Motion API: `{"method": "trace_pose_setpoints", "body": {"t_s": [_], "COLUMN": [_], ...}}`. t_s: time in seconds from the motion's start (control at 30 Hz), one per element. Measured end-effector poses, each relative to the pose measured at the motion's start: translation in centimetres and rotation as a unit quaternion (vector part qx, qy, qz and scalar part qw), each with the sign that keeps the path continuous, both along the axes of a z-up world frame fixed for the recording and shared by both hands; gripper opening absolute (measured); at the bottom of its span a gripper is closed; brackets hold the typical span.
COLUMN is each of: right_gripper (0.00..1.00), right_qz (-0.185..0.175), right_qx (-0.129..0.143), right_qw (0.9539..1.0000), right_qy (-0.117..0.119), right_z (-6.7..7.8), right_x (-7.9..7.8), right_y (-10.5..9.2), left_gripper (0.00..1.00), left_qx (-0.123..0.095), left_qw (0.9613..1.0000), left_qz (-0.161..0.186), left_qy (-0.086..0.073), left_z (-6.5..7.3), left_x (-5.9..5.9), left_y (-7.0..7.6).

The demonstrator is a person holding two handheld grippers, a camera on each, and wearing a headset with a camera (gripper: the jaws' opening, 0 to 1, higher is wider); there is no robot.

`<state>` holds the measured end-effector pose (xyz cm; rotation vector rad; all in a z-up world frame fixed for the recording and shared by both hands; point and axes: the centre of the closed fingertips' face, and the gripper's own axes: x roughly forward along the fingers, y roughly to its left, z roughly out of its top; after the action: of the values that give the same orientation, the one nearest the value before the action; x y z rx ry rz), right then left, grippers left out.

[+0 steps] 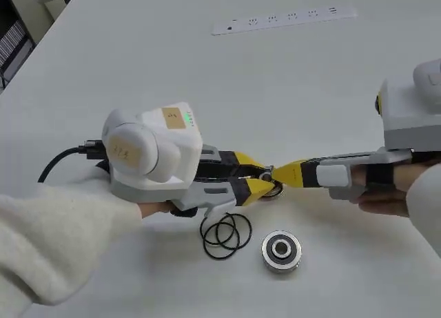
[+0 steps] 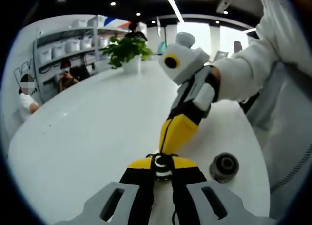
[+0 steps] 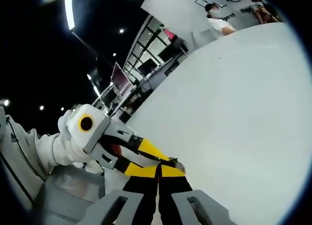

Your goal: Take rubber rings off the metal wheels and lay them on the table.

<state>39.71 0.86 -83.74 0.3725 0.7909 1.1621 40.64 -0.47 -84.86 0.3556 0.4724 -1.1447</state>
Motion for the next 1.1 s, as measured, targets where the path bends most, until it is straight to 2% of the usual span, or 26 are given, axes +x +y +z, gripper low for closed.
{"method": "trace_pose_setpoints", "body": {"t_s": [0.03, 0.07, 0.13, 0.17, 0.27, 0.37, 0.43, 0.5, 0.57, 0.67, 0.8, 0.87, 0.97, 1.1], "right_gripper": [0.0, 0.0, 0.0, 0.0, 0.0, 0.0, 0.0, 0.0, 0.0, 0.0, 0.0, 0.0, 0.0, 0.0], "right_qz": [0.009, 0.006, -0.005, -0.02, -0.02, -0.021, -0.025, -0.028, -0.029, -0.03, -0.033, -0.034, -0.036, -0.032], "right_qx": [-0.011, -0.017, -0.001, 0.022, -0.002, -0.008, -0.019, -0.03, -0.03, -0.036, -0.036, -0.037, -0.036, -0.038], "right_qw": [0.9998, 0.9997, 1.0, 0.9995, 0.9997, 0.9996, 0.9994, 0.999, 0.999, 0.9987, 0.9985, 0.9984, 0.9982, 0.9982], "right_qy": [-0.014, -0.016, -0.005, 0.01, -0.014, -0.015, -0.017, -0.016, -0.016, -0.021, -0.023, -0.025, -0.03, -0.034], "right_z": [-0.2, -0.3, -0.1, 0.6, 0.3, 0.2, -0.1, -0.5, -0.4, -0.4, 0.2, 0.4, 1.0, 1.5], "right_x": [-0.1, 0.0, 0.3, 0.6, 1.1, 1.2, 1.3, 1.3, 1.3, 1.3, 1.4, 1.4, 1.3, 1.0], "right_y": [0.1, 0.1, -0.1, -0.3, -1.1, -1.2, -1.5, -1.6, -1.6, -1.8, -2.1, -2.3, -2.6, -2.8], "left_gripper": [0.13, 0.13, 0.13, 0.13, 0.13, 0.14, 0.14, 0.15, 0.16, 0.23, 0.29, 0.36, 0.55, 0.57], "left_qx": [0.0, 0.001, 0.002, 0.002, -0.001, 0.0, 0.0, 0.002, -0.002, -0.019, -0.025, -0.026, -0.03, -0.041], "left_qw": [1.0, 1.0, 1.0, 1.0, 1.0, 1.0, 0.9999, 0.9999, 1.0, 0.9998, 0.9996, 0.9996, 0.9995, 0.999], "left_qz": [0.0, 0.0, 0.0, 0.001, 0.006, 0.007, 0.012, 0.01, 0.002, -0.004, -0.006, -0.003, 0.012, 0.014], "left_qy": [0.0, 0.0, 0.0, 0.0, 0.002, 0.001, 0.008, 0.006, 0.004, 0.001, -0.005, -0.005, 0.001, -0.012], "left_z": [0.0, 0.0, 0.0, 0.0, 0.0, 0.0, 0.1, 0.2, 0.7, 2.0, 3.2, 3.7, 4.6, 6.3], "left_x": [0.0, 0.0, 0.0, 0.0, 0.1, 0.1, 0.0, -0.1, -0.3, -0.7, -1.0, -1.1, -1.2, -1.7], "left_y": [0.0, 0.0, 0.0, 0.0, 0.0, -0.1, -0.2, -0.3, -0.5, -0.8, -0.7, -0.4, 0.2, 1.1]}}
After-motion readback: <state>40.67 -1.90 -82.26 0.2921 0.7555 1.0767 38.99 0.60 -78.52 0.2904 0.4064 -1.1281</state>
